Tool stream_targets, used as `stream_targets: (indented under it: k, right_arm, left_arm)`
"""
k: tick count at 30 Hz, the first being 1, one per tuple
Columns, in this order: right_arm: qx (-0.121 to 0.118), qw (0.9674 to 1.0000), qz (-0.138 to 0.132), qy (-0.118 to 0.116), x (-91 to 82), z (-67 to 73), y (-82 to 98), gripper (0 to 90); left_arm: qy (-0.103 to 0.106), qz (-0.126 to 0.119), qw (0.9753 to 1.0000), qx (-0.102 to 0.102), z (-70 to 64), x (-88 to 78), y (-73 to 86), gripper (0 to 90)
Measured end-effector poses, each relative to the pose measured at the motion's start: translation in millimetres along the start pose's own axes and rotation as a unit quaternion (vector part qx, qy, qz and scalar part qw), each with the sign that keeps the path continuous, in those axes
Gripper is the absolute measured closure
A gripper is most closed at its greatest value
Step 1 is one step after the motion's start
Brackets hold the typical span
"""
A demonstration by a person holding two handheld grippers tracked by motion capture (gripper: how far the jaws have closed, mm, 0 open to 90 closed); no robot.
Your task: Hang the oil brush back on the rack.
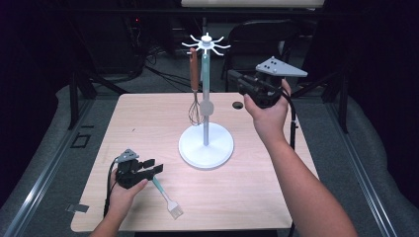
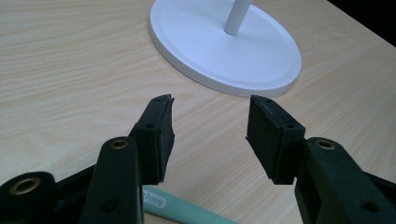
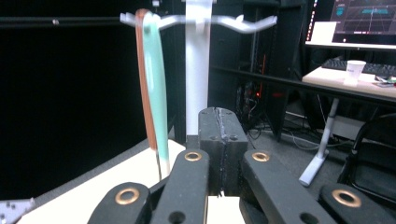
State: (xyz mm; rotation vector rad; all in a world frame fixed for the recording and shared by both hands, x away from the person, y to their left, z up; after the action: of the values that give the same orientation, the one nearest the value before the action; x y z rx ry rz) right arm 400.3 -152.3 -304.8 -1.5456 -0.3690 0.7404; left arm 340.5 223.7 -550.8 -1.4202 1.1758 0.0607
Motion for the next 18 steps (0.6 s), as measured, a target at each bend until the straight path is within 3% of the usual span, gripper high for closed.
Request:
stream_targets:
  k: [3, 10, 18]
  right_arm:
    - [0.007, 0.9999, -0.008, 0.002, 0.9, -1.1, -10.9, 90.0]
    - [-0.003, 0.9998, -0.014, 0.013, 5.8, -0.2, -31.8, 90.0]
    - [-0.01, 0.9997, -0.013, 0.017, 9.9, 4.0, -41.1, 90.0]
  left_arm:
    - [0.002, 0.003, 1.0, 0.001, -0.3, 0.1, -0.1, 50.9]
    - [0.002, 0.0, 1.0, 0.001, 0.1, -0.1, -0.1, 50.8]
    - [0.003, -0.002, 1.0, 0.001, 0.7, -0.3, -0.1, 50.8]
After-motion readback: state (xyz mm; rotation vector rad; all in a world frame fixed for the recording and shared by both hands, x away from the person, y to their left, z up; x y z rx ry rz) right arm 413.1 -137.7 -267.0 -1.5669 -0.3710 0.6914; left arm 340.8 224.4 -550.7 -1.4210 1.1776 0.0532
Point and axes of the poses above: each handheld gripper's, and its own axes: x roughly forward along the jaws, y roughly out of its underside, z roughly to its left, the point moved 1 cm from there along x, roughly forward along the jaws, and after that the axes turned 7 degrees about z, right-handed, at the moved point
